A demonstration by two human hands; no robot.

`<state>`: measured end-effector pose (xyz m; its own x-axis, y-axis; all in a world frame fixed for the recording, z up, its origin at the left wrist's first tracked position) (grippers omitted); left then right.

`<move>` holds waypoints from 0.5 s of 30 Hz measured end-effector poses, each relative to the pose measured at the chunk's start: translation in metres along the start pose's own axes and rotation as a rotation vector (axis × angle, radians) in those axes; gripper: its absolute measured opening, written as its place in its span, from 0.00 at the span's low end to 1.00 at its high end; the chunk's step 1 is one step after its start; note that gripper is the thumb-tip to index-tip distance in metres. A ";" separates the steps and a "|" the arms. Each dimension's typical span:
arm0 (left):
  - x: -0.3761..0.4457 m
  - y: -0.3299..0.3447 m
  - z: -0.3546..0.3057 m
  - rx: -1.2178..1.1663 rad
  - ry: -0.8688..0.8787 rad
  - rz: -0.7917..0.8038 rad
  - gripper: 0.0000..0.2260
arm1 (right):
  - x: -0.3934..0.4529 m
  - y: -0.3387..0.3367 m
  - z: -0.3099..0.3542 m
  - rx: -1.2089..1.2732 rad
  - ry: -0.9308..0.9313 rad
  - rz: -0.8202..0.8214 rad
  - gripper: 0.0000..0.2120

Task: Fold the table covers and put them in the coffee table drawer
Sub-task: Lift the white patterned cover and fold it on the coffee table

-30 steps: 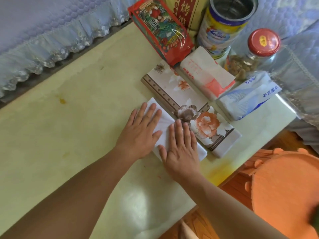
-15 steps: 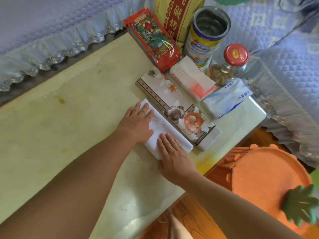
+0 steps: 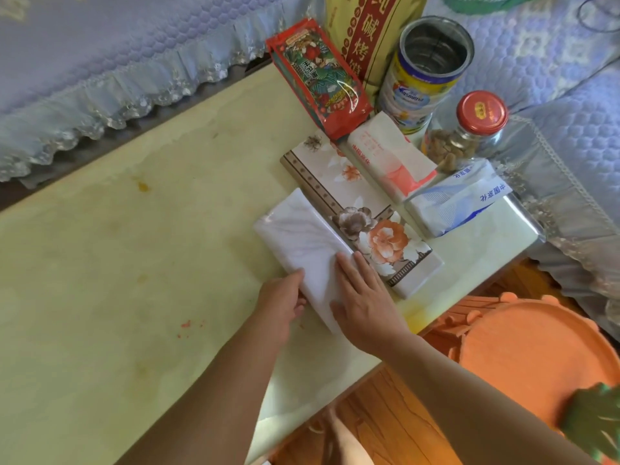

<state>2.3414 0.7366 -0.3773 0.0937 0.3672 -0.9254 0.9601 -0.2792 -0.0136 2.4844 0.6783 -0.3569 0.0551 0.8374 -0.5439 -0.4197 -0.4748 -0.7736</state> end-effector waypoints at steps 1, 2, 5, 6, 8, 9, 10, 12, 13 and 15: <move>0.001 0.003 -0.001 -0.003 -0.006 -0.038 0.12 | 0.001 0.002 -0.002 0.016 -0.014 0.013 0.36; 0.003 0.007 0.000 -0.028 -0.008 -0.053 0.16 | 0.003 0.003 -0.004 0.034 -0.025 0.018 0.36; 0.005 0.017 0.002 -0.144 -0.020 -0.046 0.20 | 0.003 -0.004 -0.008 0.162 -0.040 0.011 0.34; 0.004 0.023 0.001 -0.199 -0.029 -0.009 0.17 | 0.003 -0.011 -0.012 0.237 -0.032 0.005 0.32; 0.000 0.044 -0.006 -0.276 -0.023 0.083 0.12 | 0.004 -0.027 -0.023 0.398 0.017 0.000 0.29; -0.003 0.051 -0.013 -0.282 0.013 0.095 0.12 | 0.003 -0.035 -0.027 0.483 0.047 -0.005 0.29; -0.007 0.054 -0.020 -0.259 0.070 0.074 0.12 | 0.001 -0.041 -0.028 0.544 0.065 0.003 0.31; -0.021 0.050 -0.036 -0.137 0.151 -0.034 0.16 | -0.008 -0.049 -0.015 0.550 0.027 0.071 0.44; -0.029 0.044 -0.040 -0.094 0.152 -0.092 0.18 | -0.014 -0.052 -0.004 0.518 -0.002 0.117 0.49; -0.043 0.031 -0.042 -0.072 0.136 -0.143 0.19 | -0.025 -0.060 0.013 0.424 -0.016 0.195 0.52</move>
<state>2.3785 0.7490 -0.3224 -0.0148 0.5161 -0.8564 0.9821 -0.1533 -0.1094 2.4965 0.6894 -0.2926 -0.0742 0.7495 -0.6578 -0.7545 -0.4735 -0.4544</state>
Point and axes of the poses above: each hand's wrist, its own x-axis towards the middle knuckle, its own y-axis out of the palm, z = x × y, the point moved 10 cm from there along x, towards the middle knuckle, and after that the axes turned 6 degrees about z, right-handed, at the moved point
